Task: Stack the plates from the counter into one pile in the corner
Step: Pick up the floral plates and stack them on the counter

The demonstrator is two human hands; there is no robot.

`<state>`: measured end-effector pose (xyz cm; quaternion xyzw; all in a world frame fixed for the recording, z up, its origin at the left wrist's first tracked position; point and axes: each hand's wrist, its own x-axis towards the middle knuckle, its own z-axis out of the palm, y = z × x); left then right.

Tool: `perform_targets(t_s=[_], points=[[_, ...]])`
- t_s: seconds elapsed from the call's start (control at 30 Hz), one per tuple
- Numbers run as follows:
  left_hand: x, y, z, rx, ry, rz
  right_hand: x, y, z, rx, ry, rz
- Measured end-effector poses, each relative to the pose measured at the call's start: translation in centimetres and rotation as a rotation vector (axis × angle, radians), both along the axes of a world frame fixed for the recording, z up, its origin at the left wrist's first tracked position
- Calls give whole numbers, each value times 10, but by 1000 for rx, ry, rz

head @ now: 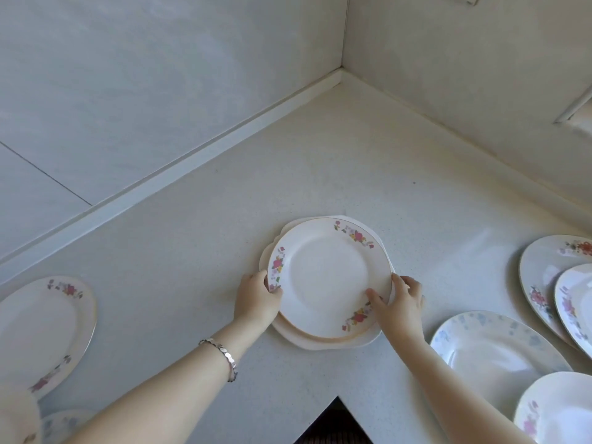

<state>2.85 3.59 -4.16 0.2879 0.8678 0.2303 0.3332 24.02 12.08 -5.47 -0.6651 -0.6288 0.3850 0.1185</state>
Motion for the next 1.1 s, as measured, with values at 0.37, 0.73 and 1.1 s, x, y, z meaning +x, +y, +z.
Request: perform_targets(t_s=[0.37,0.73,1.1], points=[[0,2,9,83,-117,4,-11,12,7,-109,37,-79],[-65,-89,41,24,73,180,-107,-27,64,-137,-209,954],[-171,-341,67,72,159,652,-280,-228,72,-198,-75,1213]])
